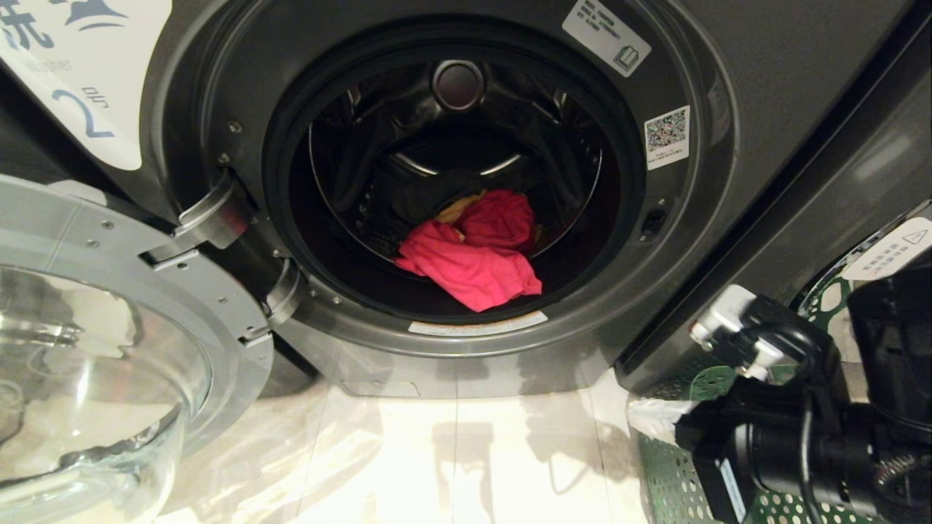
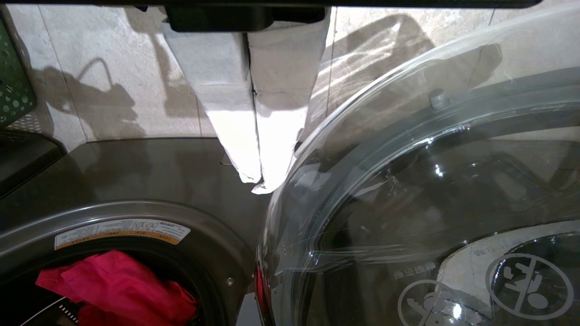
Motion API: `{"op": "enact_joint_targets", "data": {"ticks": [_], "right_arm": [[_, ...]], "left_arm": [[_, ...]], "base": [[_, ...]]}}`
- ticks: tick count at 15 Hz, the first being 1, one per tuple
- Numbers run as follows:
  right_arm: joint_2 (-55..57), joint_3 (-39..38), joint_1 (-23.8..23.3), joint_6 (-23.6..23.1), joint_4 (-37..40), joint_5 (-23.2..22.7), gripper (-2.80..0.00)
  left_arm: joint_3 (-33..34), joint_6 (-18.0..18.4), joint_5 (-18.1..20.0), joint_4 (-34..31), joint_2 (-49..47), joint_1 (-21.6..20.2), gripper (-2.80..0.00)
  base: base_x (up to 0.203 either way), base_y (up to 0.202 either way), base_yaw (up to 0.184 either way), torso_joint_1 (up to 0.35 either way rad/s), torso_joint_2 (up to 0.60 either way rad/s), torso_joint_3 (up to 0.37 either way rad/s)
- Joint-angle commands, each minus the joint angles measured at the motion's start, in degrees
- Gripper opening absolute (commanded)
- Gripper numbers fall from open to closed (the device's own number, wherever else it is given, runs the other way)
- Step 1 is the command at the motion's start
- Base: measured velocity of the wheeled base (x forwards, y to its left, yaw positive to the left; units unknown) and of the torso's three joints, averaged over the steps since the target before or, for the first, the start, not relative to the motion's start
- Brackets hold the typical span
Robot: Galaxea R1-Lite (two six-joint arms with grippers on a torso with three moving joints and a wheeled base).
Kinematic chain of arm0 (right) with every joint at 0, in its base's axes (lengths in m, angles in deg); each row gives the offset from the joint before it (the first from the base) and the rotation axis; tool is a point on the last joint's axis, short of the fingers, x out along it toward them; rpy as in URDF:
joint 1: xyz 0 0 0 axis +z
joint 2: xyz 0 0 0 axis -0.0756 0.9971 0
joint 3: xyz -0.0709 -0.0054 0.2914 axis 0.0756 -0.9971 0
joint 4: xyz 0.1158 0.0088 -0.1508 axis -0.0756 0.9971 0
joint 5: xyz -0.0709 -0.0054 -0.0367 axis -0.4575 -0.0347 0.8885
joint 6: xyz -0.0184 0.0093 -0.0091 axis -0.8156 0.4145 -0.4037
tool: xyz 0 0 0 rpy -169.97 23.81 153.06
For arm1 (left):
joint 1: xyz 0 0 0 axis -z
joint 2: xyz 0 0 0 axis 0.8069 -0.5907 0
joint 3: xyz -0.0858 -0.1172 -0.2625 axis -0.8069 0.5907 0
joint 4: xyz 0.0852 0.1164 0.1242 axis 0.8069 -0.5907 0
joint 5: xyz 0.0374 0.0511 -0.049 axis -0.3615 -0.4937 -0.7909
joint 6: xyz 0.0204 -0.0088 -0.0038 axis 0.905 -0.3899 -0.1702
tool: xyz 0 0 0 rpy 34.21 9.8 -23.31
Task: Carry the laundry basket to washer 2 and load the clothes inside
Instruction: Place the clothes into the washing machine
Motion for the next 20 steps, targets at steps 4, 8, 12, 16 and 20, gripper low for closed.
{"op": "enact_joint_targets", "data": {"ticks": [4,8,12,16,20], "right_arm": [[-6.1,-3.22,0.16,-2.91,-0.06,-0.01,-2.8],[-6.1,-3.05,0.07,-2.74,-0.06,0.17,-2.8],[-4.97,-2.94,-2.0,-2.73,-0.33,0.34,-2.8],[4.76,-2.76,-10.75,-2.41,-4.31,0.34,-2.8],[20.95,-2.03,-16.11,-1.95,-21.26,0.59,-2.8]], "left_arm": [[2.29,-0.07,-0.04,0.05,-0.09,-0.01,-2.8],[2.29,0.02,-0.04,0.05,-0.09,-0.01,-2.8],[2.29,0.0,-0.04,0.05,-0.09,-0.01,-2.8],[2.29,-0.01,-0.04,0.05,-0.09,-0.01,-2.8],[2.29,0.02,-0.04,0.05,-0.09,-0.01,-2.8]], "base": [[0.0,0.0,0.0,0.0,0.0,0.0],[-0.001,-0.006,0.055,0.001,0.0,0.0],[-0.001,-0.007,0.172,0.001,0.0,0.004],[0.001,-0.004,0.123,0.002,0.0,0.002],[0.0,0.0,0.0,0.0,0.0,0.0]]}}
